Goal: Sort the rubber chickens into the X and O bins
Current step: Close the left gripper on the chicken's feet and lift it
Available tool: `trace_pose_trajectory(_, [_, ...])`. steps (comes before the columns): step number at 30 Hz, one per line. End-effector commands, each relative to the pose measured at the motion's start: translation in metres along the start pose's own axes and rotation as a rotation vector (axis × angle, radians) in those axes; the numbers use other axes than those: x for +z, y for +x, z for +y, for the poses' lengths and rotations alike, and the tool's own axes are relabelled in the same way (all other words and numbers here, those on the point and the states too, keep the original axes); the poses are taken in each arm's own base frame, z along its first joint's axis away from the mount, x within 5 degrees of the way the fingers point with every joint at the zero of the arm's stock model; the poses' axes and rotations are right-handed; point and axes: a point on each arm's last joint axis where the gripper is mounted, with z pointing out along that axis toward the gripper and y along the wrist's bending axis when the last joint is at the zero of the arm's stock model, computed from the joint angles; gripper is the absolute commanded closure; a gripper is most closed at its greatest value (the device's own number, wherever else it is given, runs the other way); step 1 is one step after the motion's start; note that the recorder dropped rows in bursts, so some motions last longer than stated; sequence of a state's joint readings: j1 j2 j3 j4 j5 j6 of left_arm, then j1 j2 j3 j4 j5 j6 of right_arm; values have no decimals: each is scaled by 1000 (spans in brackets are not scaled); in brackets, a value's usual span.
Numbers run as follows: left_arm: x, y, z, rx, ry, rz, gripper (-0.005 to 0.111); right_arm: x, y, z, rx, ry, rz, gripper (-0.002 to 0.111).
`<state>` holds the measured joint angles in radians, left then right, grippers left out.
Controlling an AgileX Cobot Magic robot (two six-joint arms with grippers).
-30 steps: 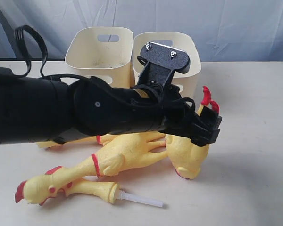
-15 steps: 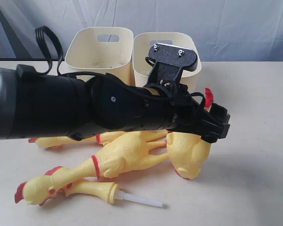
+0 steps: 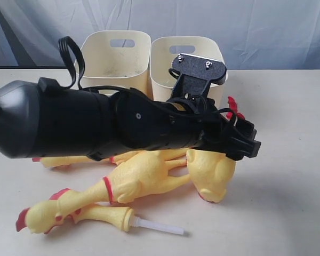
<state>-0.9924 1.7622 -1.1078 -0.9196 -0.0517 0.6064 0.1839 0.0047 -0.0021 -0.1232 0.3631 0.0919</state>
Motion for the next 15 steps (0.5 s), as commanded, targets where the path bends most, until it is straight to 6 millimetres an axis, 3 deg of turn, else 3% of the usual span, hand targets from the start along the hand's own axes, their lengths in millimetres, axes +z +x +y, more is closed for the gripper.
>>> trace_pose_trajectory(1, [0, -3, -3, -2, 1, -16, 45, 0, 0, 0, -1, -2, -6, 102])
trace_pose_trajectory(12, [0, -3, -3, -2, 2, -14, 107, 0, 0, 0, -1, -2, -6, 102])
trace_pose_trajectory(15, [0, -3, -3, -2, 4, -13, 107, 0, 0, 0, -1, -2, -6, 102])
